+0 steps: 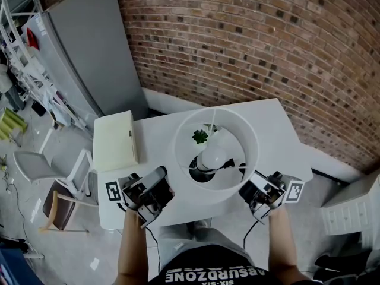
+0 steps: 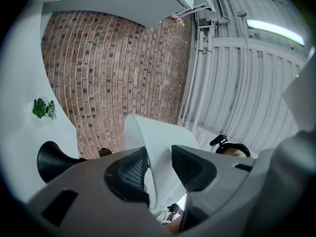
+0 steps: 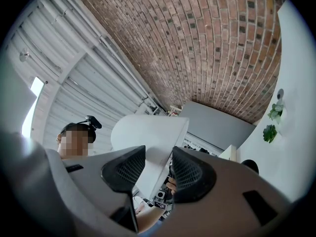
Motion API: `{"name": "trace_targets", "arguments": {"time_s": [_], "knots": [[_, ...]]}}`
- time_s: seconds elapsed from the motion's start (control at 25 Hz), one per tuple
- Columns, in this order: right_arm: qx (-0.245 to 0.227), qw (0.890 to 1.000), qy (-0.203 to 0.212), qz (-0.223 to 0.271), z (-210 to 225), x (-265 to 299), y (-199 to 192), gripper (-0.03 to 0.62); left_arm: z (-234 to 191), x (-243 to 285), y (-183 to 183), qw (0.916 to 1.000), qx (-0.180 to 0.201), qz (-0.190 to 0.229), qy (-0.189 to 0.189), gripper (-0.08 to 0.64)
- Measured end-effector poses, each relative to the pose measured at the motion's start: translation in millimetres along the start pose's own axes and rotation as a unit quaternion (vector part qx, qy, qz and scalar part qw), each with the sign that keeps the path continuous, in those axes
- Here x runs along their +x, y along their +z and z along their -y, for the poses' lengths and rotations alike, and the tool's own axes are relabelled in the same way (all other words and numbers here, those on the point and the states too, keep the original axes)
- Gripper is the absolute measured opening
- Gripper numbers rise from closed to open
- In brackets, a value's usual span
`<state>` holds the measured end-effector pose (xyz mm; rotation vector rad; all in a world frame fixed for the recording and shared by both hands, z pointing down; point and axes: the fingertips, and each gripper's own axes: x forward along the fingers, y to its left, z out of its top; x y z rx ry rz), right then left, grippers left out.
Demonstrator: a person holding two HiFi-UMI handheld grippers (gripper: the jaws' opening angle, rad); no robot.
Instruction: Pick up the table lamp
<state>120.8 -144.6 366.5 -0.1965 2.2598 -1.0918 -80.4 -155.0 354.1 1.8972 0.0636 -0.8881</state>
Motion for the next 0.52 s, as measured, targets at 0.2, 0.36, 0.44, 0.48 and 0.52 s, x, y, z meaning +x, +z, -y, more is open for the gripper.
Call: {"name": "trace_targets", "arguments": {"time_s": [0.2,0.36,0.44,0.48,0.52], "knots": [[0.000,1.000,0.001,-0.001,0.0,-1.6,1.6,0.169,-1.6,1.6,-1.9,1.0000,-0.001,0.001,0.001,0.153],[0.001,1.000,0.002,-0.002,0.5,-2.5,2.4,0.169,-2.8,2.8,-2.2,1.0000,-0.001,0.003,0.001,0.153],[0.001,1.000,0.003,-0.003,1.1,-4.0,3.7,0.169,-4.1,4.2,-2.5,1.0000,0.000,0.003,0.001,0.153],[0.001,1.000,0.003,-0.003,1.6,-4.9,4.5,0.168,-4.9,5.0,-2.6,1.0000,0.001,0.003,0.002,0.153],[0.001,1.000,0.003,-0.003,2.1,-5.9,5.4,0.168,-5.7,5.9,-2.7,1.0000,0.001,0.003,0.002,0.153]]}}
